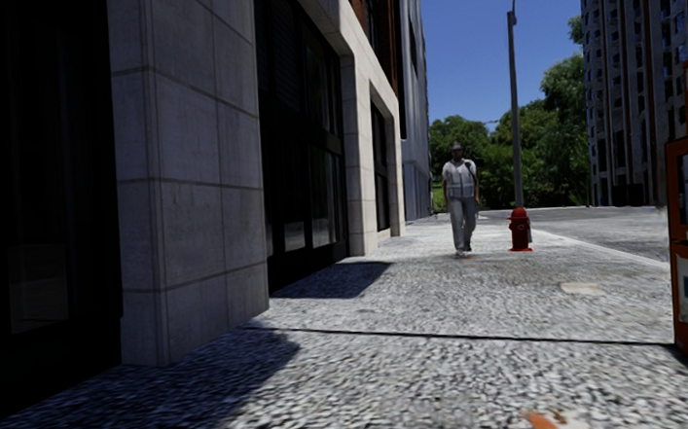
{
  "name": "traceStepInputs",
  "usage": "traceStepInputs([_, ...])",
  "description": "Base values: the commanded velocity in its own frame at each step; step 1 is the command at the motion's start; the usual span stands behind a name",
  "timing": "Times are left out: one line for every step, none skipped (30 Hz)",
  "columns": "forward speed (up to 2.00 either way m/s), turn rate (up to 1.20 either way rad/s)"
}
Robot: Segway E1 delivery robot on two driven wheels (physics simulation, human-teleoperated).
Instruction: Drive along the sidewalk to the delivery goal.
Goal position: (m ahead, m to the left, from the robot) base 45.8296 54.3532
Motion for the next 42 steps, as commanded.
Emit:
traceStepInputs([2.00, -0.51])
traceStepInputs([2.00, -0.51])
traceStepInputs([2.00, -0.26])
traceStepInputs([2.00, -0.03])
traceStepInputs([2.00, 0.00])
traceStepInputs([2.00, 0.00])
traceStepInputs([2.00, 0.00])
traceStepInputs([2.00, 0.00])
traceStepInputs([2.00, 0.00])
traceStepInputs([2.00, 0.00])
traceStepInputs([2.00, 0.00])
traceStepInputs([2.00, 0.00])
traceStepInputs([2.00, 0.00])
traceStepInputs([2.00, 0.00])
traceStepInputs([2.00, 0.00])
traceStepInputs([2.00, 0.00])
traceStepInputs([2.00, 0.00])
traceStepInputs([2.00, 0.00])
traceStepInputs([2.00, 0.00])
traceStepInputs([2.00, 0.00])
traceStepInputs([2.00, 0.00])
traceStepInputs([2.00, 0.00])
traceStepInputs([2.00, 0.00])
traceStepInputs([2.00, 0.00])
traceStepInputs([2.00, 0.00])
traceStepInputs([2.00, 0.00])
traceStepInputs([2.00, -0.01])
traceStepInputs([2.00, -0.01])
traceStepInputs([2.00, -0.02])
traceStepInputs([2.00, -0.02])
traceStepInputs([2.00, -0.02])
traceStepInputs([2.00, -0.03])
traceStepInputs([2.00, -0.15])
traceStepInputs([2.00, -0.24])
traceStepInputs([2.00, -0.24])
traceStepInputs([2.00, -0.27])
traceStepInputs([2.00, -0.28])
traceStepInputs([2.00, -0.28])
traceStepInputs([2.00, -0.28])
traceStepInputs([2.00, -0.29])
traceStepInputs([2.00, -0.30])
traceStepInputs([2.00, -0.32])
